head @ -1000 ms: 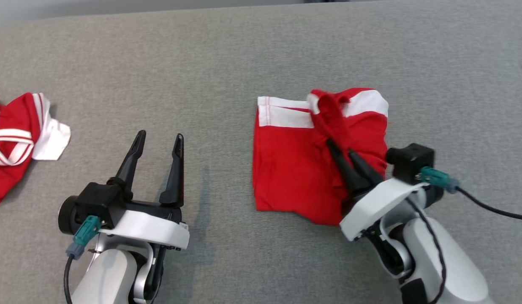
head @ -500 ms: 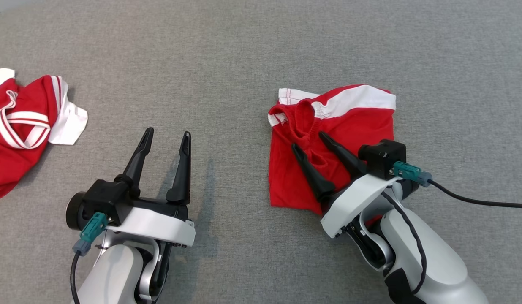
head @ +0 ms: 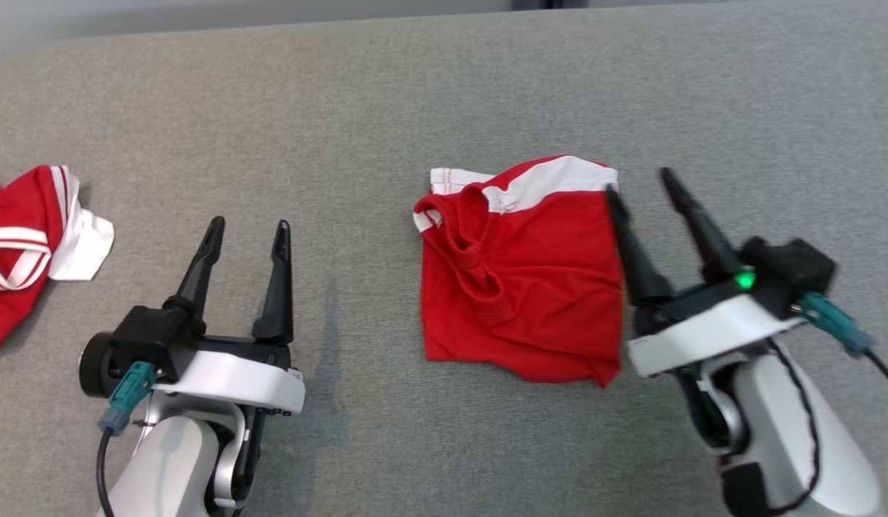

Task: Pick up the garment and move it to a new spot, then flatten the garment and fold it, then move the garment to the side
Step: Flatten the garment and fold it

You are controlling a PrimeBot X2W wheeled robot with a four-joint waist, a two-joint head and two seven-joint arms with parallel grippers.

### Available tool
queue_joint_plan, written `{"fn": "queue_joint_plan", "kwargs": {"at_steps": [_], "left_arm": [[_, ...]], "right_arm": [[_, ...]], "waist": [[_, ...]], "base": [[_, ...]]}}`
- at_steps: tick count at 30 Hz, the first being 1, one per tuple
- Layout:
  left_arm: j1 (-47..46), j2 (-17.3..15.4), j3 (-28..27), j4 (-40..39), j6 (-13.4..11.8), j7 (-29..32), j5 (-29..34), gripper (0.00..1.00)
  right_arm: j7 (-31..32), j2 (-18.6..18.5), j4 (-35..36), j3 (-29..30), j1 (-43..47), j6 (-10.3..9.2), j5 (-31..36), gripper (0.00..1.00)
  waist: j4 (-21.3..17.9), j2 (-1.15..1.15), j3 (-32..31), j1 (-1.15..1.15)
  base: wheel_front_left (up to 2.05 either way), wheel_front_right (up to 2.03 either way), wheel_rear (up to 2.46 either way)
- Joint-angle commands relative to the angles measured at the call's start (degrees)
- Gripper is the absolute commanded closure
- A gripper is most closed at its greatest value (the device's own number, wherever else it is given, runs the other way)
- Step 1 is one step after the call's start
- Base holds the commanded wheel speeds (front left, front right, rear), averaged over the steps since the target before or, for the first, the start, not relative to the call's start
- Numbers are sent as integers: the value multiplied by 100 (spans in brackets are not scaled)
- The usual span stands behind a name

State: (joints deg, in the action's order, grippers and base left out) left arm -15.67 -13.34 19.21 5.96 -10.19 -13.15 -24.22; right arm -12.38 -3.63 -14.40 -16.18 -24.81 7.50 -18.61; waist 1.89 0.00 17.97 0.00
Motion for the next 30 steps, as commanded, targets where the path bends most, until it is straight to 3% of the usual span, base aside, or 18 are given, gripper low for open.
{"fn": "queue_joint_plan", "kwargs": {"at_steps": [1,10,30], "left_arm": [[37,-34,-47,-31,-57,-7,-18,0],[438,-275,-334,-280,-282,22,-108,0],[1319,-622,-225,-694,-469,340,-52,0]], "right_arm": [[-17,-49,80,120,124,-2,78,0],[312,-161,848,1555,1018,-2,523,0],[1043,-105,1593,1844,2224,-2,662,0]], "waist": [[-71,0,-65,0],[-307,0,-448,0],[-196,0,-1421,0]], "base": [[0,0,0],[0,0,0],[0,0,0]]}}
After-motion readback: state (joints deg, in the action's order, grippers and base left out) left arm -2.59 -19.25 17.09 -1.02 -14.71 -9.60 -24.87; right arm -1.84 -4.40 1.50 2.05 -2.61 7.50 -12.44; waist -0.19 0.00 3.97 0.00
